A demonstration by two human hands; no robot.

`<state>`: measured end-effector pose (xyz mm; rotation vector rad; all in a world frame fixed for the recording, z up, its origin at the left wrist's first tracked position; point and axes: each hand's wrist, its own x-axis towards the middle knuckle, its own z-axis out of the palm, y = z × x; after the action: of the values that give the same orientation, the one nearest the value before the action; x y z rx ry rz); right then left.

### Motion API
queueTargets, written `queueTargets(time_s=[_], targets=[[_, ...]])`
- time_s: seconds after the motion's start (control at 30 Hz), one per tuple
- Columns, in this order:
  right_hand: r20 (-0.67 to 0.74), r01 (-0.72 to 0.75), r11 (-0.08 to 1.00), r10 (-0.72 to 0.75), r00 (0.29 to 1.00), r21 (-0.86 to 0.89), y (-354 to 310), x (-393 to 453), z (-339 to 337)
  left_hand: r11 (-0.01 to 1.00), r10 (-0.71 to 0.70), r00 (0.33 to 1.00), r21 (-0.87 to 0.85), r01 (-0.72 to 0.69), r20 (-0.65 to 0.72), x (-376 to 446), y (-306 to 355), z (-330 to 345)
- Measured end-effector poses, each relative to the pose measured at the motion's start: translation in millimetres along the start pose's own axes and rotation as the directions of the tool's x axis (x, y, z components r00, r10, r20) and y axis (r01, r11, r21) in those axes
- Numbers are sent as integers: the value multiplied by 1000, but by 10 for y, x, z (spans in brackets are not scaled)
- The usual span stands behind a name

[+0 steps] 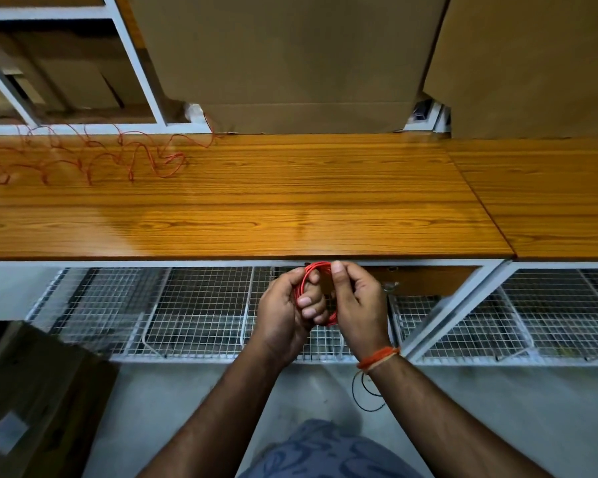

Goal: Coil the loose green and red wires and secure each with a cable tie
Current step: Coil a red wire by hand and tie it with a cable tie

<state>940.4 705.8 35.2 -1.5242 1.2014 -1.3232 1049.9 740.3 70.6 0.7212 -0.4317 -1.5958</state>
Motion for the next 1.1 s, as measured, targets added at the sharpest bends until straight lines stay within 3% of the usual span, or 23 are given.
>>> queueTargets(time_s=[0.27,0.53,0.7,0.87,0.97,1.1], targets=[[-72,80,988,-90,993,-135,-120,44,-48,991,-119,992,-55,122,46,39,40,34],[-98,101,985,-115,989,-138,-175,116,-149,983,-107,990,-140,120,96,14,-23,197],[-74,94,985,-106,992,-147,-109,133,-287,991,-101,988,-73,110,119,33,-121,271],[-73,95,987,-105,992,-128,-52,129,-419,1000,-12,999,-6,12,50,39,-303,393],[-23,110,990,-112,993,-84,-54,97,-530,1000,16,1000,-11,-16,24,31,-368,510],[207,93,994,-101,973,48,5,102,-861,995,37,998,-95,-42,-56,33,-392,575]])
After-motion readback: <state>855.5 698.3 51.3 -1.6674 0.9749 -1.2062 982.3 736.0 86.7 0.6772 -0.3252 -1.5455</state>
